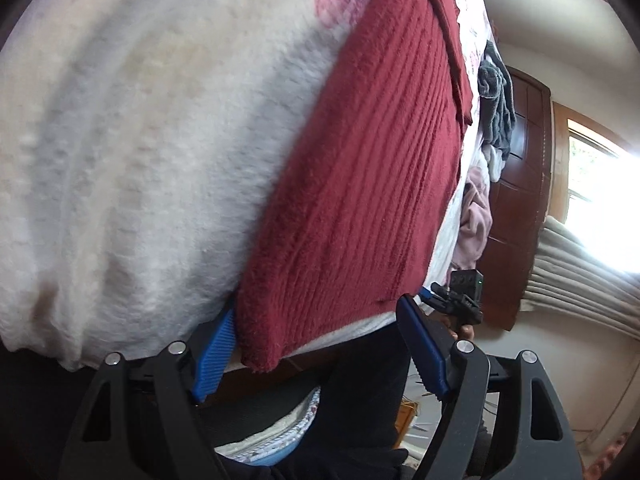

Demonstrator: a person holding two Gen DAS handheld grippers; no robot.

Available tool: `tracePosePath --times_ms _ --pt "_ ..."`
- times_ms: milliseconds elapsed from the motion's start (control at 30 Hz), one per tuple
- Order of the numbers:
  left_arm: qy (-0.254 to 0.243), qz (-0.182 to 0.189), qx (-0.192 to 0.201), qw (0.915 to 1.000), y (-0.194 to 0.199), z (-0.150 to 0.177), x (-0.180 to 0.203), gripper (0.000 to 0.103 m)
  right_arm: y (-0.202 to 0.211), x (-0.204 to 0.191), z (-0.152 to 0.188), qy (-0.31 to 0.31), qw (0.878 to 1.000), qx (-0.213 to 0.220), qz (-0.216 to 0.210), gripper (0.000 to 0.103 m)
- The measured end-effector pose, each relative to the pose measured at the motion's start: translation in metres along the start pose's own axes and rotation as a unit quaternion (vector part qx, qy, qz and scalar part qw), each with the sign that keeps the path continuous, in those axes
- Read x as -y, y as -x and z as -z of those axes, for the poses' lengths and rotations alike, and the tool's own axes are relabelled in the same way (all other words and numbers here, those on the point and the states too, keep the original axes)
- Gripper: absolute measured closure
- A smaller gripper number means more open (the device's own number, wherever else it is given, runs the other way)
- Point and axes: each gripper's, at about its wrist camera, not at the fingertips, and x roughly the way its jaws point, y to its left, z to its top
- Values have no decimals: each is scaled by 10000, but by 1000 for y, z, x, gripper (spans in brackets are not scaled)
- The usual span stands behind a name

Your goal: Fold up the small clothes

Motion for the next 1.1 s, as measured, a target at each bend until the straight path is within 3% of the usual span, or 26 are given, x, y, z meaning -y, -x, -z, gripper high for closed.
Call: tracePosePath --times_ms 300,333,367,433,467,533,600,1100 --pt "97 83 73 9999 -8 2 1 28 -21 -15 0 78 9997 -196 -137 47" --pt "109 17 64 9999 -8 2 0 38 -21 -14 1 52 9997 -177 -155 47" --pt "129 -33 12 9999 -8 2 -1 63 -21 -15 2 20 9997 -163 -180 48" --pt "231 -70 -109 9997 -10 3 -7 93 -21 -16 6 28 9997 -162 -170 54" --pt "241 -110 -86 9996 -9 4 -9 93 -21 -16 7 31 9997 -163 -162 58" --pt "316 -21 34 9995 -6 7 -13 94 -23 -16 10 20 9999 -131 -85 85" --pt "309 103 174 9993 -2 12 -11 95 -22 -17 13 53 10000 -55 -51 96" --pt "-334 775 992 9915 68 30 74 97 53 -73 20 620 9895 1108 -698 98"
